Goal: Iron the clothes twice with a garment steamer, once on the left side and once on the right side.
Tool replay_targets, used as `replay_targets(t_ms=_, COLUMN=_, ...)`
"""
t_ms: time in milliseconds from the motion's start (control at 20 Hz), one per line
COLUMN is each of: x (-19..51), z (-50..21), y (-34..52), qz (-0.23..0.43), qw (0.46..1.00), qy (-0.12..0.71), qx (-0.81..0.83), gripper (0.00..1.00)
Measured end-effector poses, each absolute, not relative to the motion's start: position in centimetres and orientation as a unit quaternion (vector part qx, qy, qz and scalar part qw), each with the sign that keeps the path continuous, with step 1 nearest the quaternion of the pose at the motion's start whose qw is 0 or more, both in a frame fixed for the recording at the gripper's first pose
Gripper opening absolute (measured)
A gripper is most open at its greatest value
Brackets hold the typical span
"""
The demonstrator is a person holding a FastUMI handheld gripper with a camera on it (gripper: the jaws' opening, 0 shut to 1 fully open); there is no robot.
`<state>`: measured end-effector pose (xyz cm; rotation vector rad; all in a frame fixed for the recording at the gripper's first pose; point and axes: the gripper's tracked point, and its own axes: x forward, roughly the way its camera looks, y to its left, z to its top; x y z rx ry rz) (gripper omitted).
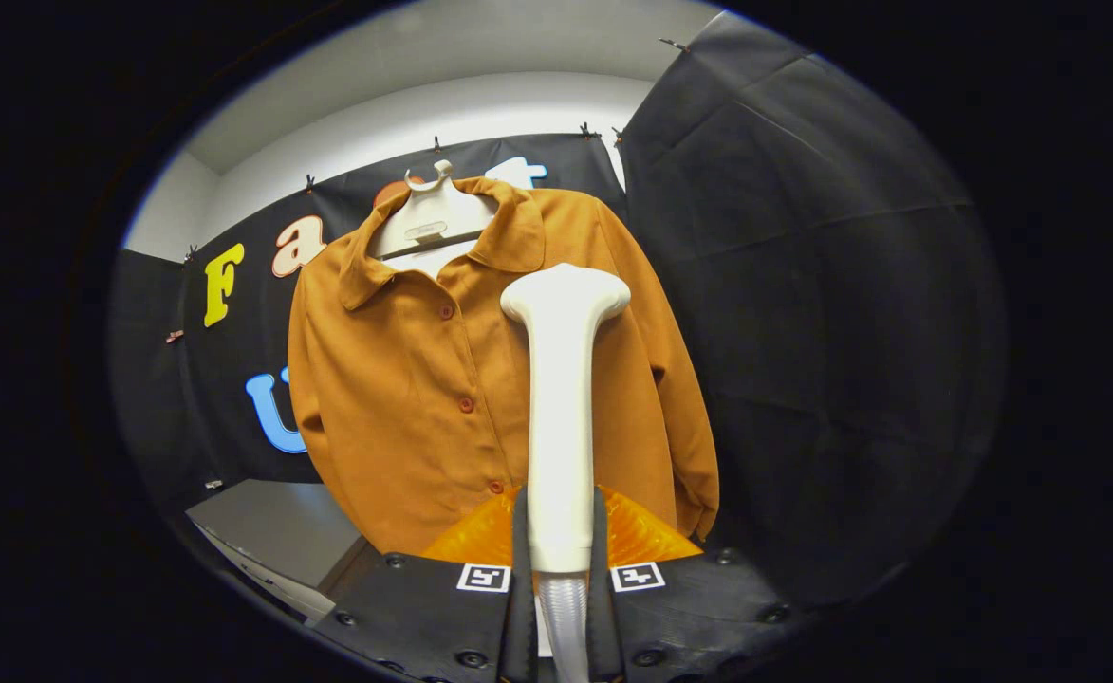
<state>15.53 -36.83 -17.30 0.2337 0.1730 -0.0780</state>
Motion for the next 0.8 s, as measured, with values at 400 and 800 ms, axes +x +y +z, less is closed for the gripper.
replay_targets(t_ms=400, x=11.9, z=-24.6, y=-36.1, qz=-0.036, qw=0.982, qy=0.151, qx=0.106, gripper=0.24)
replay_targets(t_ms=800, x=6.8, z=-31.6, y=-34.8, qz=-0.05, qw=0.966, qy=0.231, qx=0.105, gripper=0.24)
